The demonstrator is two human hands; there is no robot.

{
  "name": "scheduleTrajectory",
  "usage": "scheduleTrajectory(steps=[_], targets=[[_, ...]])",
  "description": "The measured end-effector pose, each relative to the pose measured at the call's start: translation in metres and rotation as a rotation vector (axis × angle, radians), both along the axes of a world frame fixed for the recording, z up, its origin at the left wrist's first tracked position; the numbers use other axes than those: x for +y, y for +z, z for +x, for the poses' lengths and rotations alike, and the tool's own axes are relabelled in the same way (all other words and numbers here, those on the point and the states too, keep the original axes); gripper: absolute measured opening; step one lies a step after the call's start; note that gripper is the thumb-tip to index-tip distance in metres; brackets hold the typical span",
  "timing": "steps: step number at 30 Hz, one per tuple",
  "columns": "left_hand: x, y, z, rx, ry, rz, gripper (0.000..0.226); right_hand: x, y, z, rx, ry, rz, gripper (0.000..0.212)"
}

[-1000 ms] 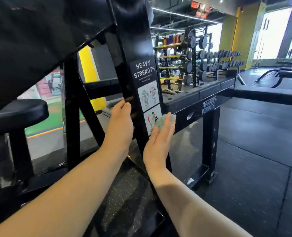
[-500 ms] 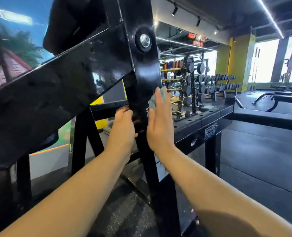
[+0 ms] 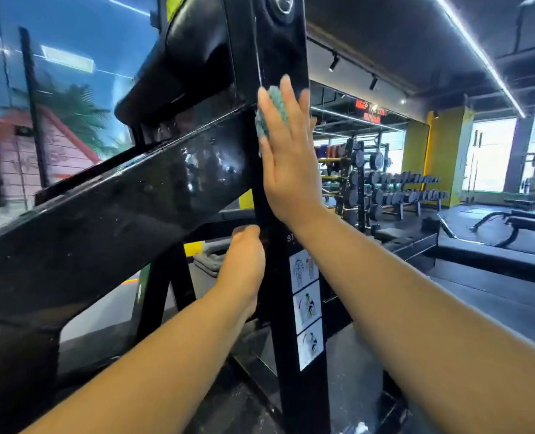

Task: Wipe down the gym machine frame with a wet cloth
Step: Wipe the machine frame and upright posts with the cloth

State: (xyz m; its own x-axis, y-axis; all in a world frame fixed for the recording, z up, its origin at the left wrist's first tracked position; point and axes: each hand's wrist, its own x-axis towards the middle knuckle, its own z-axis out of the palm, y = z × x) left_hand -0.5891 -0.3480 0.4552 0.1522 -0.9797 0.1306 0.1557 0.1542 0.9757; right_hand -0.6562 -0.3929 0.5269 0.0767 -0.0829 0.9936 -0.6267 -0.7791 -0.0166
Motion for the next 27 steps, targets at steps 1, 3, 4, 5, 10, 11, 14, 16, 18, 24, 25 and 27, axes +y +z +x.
scheduleTrajectory(steps=[1,3,4,5,10,11,14,16,18,24,25,27], targets=[[0.001,0.003,-0.001,0.003,0.009,-0.018,0.029,0.001,0.012,0.005,-0.02,-0.001,-0.022,0.046],[0.005,0.009,-0.003,-0.043,0.054,-0.114,0.024,-0.003,0.004,0.007,-0.033,-0.005,0.0,0.047],[0.009,0.014,-0.004,-0.067,0.071,-0.189,0.025,-0.005,-0.01,0.002,-0.016,-0.014,0.019,0.047],[0.011,0.017,-0.004,-0.082,0.068,-0.255,0.031,-0.006,-0.027,-0.004,0.007,-0.023,0.044,0.047],[0.028,0.024,-0.003,-0.368,-0.031,-0.51,0.047,-0.012,-0.022,-0.022,-0.046,0.007,0.115,0.047],[0.032,0.025,-0.002,-0.458,0.017,-0.6,0.046,-0.01,-0.011,-0.019,-0.082,0.03,0.108,0.047],[0.045,0.042,0.009,-0.711,0.295,-0.897,0.036,-0.005,-0.008,-0.014,-0.141,0.114,0.122,0.049],[0.046,0.055,0.019,-0.882,0.517,-1.035,0.041,0.002,-0.021,-0.016,-0.24,0.203,0.155,0.053],[0.037,0.064,0.029,-1.112,0.714,-1.04,0.046,0.006,-0.02,-0.014,-0.426,0.278,0.188,0.049],[0.023,0.077,0.033,-1.327,0.844,-0.853,0.056,0.006,0.087,-0.009,-0.379,0.168,0.211,0.038],[0.022,0.079,0.033,-1.302,0.851,-0.865,0.054,0.006,0.089,-0.008,-0.331,0.146,0.182,0.039],[0.023,0.08,0.031,-1.256,0.858,-0.878,0.051,0.007,0.07,-0.006,-0.285,0.09,0.117,0.044]])
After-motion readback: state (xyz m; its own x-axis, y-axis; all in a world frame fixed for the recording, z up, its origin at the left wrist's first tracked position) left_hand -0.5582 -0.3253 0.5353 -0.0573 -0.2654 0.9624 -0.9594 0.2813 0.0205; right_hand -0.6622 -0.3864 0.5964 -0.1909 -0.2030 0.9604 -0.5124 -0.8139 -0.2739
